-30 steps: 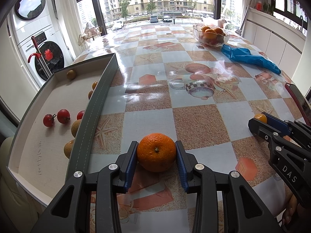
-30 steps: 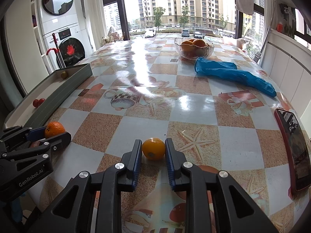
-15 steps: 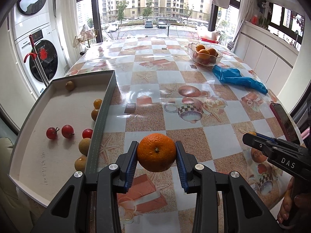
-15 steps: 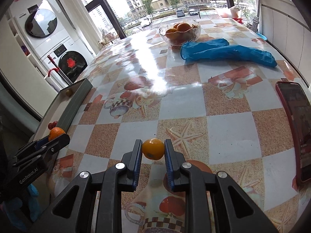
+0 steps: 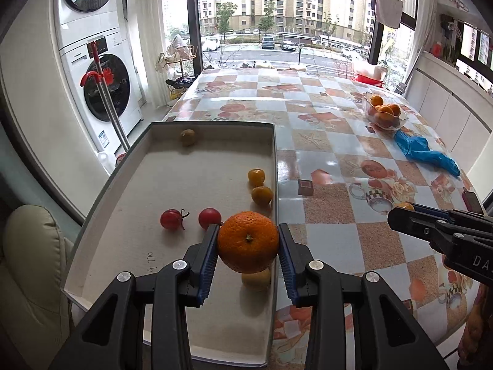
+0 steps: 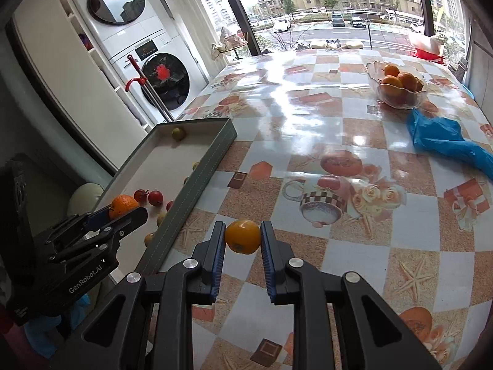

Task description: Organize fruits

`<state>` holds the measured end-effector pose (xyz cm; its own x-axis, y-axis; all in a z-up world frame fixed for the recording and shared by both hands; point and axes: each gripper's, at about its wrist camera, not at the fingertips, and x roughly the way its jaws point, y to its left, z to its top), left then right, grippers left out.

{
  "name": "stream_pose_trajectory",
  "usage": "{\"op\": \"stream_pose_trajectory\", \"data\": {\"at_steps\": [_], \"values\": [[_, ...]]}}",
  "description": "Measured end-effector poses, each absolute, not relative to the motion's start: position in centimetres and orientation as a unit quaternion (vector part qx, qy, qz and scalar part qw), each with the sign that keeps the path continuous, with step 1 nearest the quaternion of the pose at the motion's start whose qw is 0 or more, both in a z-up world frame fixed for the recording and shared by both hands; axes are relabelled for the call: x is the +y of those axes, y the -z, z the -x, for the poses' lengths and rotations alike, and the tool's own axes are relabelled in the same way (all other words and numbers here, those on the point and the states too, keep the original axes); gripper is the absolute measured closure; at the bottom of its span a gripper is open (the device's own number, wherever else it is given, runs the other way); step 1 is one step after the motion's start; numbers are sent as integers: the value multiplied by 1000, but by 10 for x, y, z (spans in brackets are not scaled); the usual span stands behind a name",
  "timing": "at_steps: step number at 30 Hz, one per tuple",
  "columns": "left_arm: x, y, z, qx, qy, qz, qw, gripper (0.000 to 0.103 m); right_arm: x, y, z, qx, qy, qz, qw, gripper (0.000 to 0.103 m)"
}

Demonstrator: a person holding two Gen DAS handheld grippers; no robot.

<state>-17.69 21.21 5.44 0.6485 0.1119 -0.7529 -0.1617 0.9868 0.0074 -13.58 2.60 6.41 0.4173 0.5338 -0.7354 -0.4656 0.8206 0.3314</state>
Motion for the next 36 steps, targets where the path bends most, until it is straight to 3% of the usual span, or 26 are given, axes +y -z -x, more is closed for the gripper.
{"op": "stream_pose_trajectory", "data": {"at_steps": [11,20,26,28,30,32,33,36], "values": [[267,-26,175,446,-125,53,885,64,132,-60,131,480,-365,13,798,78],[274,-25,169,443,-119,60,887,64,157,-56,127,487,-368,36,791,78],[279,-22,167,450,-114,75,883,58,165,-54,126,491,-368,50,788,78],[279,-21,167,452,-116,72,881,50,168,-53,125,496,-371,53,784,77],[280,-21,168,448,-128,67,882,27,171,-51,125,500,-370,56,781,71],[283,-22,169,447,-129,71,882,27,173,-50,124,502,-366,60,781,43],[285,-21,168,450,-127,75,881,27,173,-50,124,502,-364,61,782,36],[287,-17,167,459,-130,79,876,27,176,-52,125,498,-366,67,783,31]]}}
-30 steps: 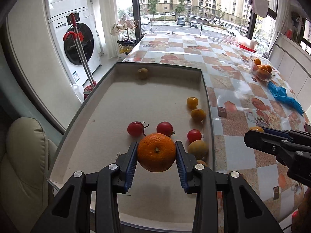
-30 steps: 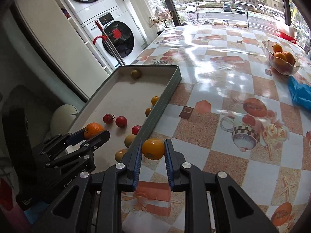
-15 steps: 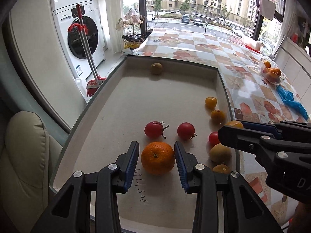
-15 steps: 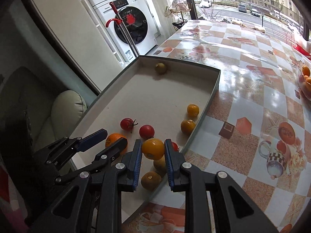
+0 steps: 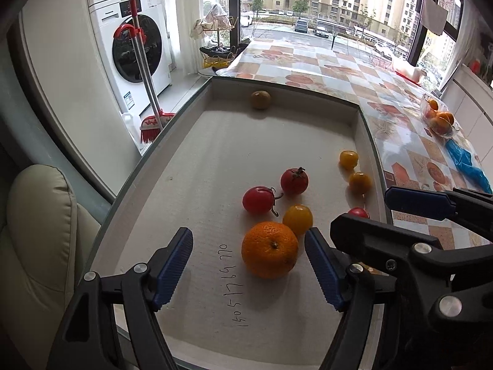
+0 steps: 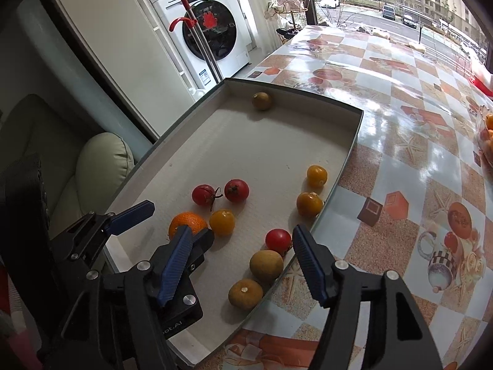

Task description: Organize fruits

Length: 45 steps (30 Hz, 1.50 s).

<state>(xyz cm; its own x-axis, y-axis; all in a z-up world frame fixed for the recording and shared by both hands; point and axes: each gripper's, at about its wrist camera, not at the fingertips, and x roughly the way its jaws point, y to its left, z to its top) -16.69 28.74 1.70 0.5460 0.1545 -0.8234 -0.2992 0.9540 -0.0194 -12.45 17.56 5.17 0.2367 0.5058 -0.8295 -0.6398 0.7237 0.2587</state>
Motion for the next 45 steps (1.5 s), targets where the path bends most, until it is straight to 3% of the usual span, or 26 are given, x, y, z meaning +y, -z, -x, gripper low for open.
{"op": "stream_pose_trajectory", "data": {"at_steps": [2,9,10,11,13,29,45], "values": [[289,-15,167,463,-130,80,873,27,178,-53,125,497,-366,74,784,22],[290,-13,169,471,-121,87,870,27,181,-58,125,494,-340,102,793,13],[290,-12,169,474,-121,88,868,23,181,-58,125,494,-340,102,793,11],[290,-12,169,475,-121,89,867,6,180,-58,124,496,-336,104,794,8],[289,-15,172,464,-124,83,873,0,178,-57,123,498,-328,106,796,1],[279,-19,174,483,-133,67,863,0,179,-63,131,499,-294,165,798,0],[271,-21,174,501,-136,58,853,0,174,-57,136,513,-309,155,786,0]]}}
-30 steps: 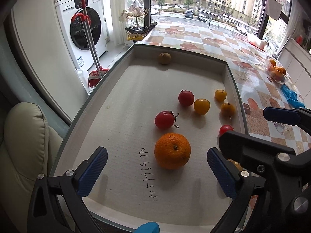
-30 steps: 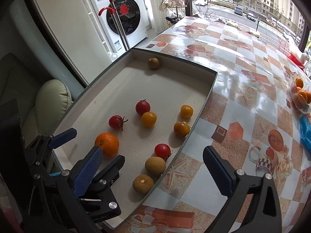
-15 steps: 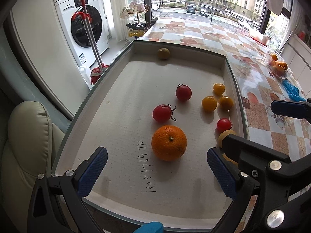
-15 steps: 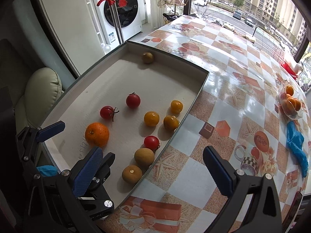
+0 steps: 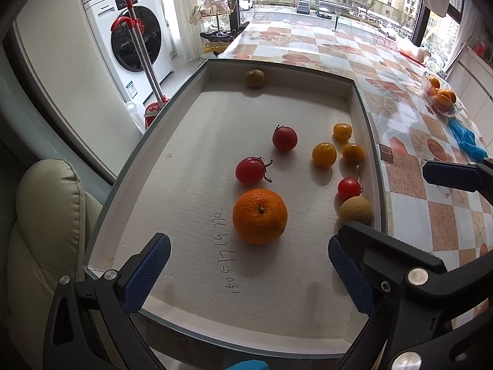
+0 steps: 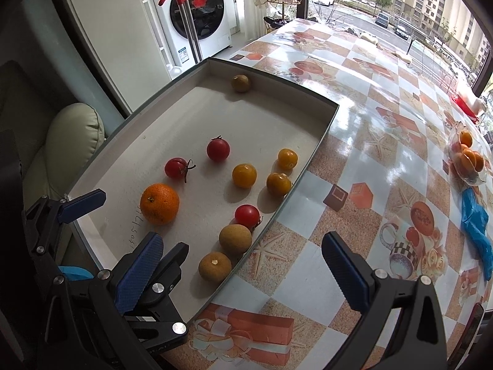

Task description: Organize fruits

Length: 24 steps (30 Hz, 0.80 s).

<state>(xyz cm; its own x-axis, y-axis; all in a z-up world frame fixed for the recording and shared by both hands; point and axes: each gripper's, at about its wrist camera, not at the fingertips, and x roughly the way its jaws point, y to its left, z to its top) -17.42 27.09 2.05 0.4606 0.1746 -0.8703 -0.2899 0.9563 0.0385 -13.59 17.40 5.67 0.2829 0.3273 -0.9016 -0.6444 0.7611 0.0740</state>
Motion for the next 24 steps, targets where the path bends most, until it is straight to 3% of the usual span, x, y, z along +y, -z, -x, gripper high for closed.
{"op": "stream_pose_trajectory", "data": {"at_steps": [24], "values": [[257,-20,163,525,-178,18,832,0,162,-43,118,538,-333,113,766,0]]}}
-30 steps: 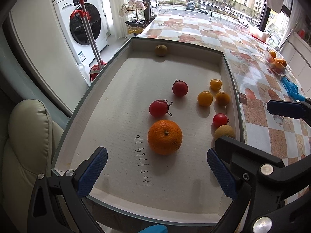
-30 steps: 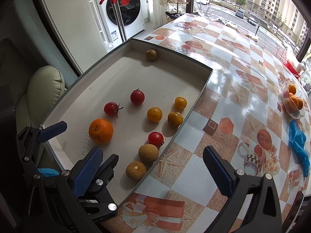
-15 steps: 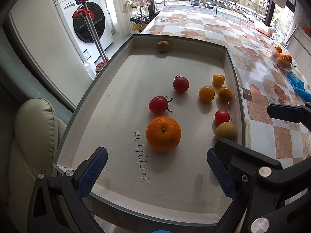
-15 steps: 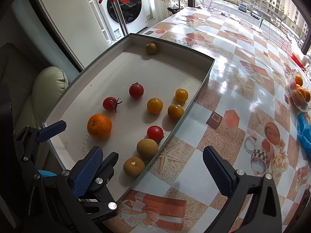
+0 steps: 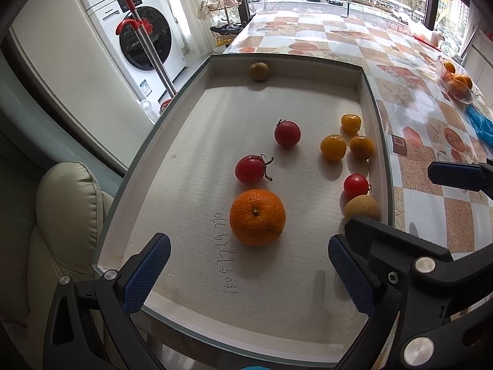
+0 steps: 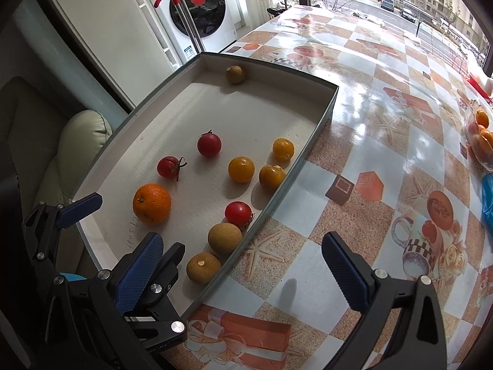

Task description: Organize fruits

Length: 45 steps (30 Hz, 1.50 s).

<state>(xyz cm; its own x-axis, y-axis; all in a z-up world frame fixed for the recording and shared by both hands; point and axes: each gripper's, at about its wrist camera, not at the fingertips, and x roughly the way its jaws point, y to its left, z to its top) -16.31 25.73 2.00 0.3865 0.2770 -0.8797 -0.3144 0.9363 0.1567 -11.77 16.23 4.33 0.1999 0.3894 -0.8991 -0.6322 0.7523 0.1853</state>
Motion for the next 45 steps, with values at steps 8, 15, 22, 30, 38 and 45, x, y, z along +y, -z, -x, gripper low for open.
{"op": "stream_pose_trajectory", "data": {"at_steps": [8,15,22,30,38,45], "values": [[254,-20,161,527,-180,5,831,0,159,-42,113,540,-329,104,768,0],[255,-21,161,528,-182,5,830,0,159,-44,112,541,-325,101,769,0],[255,-20,162,528,-182,6,829,0,159,-44,112,542,-323,99,770,0],[255,-20,162,529,-182,7,829,0,160,-44,112,542,-322,99,770,0],[255,-19,162,528,-182,5,829,0,160,-44,113,543,-321,99,770,0],[252,-20,161,527,-187,-6,829,0,155,-45,113,543,-316,97,772,0]]}}
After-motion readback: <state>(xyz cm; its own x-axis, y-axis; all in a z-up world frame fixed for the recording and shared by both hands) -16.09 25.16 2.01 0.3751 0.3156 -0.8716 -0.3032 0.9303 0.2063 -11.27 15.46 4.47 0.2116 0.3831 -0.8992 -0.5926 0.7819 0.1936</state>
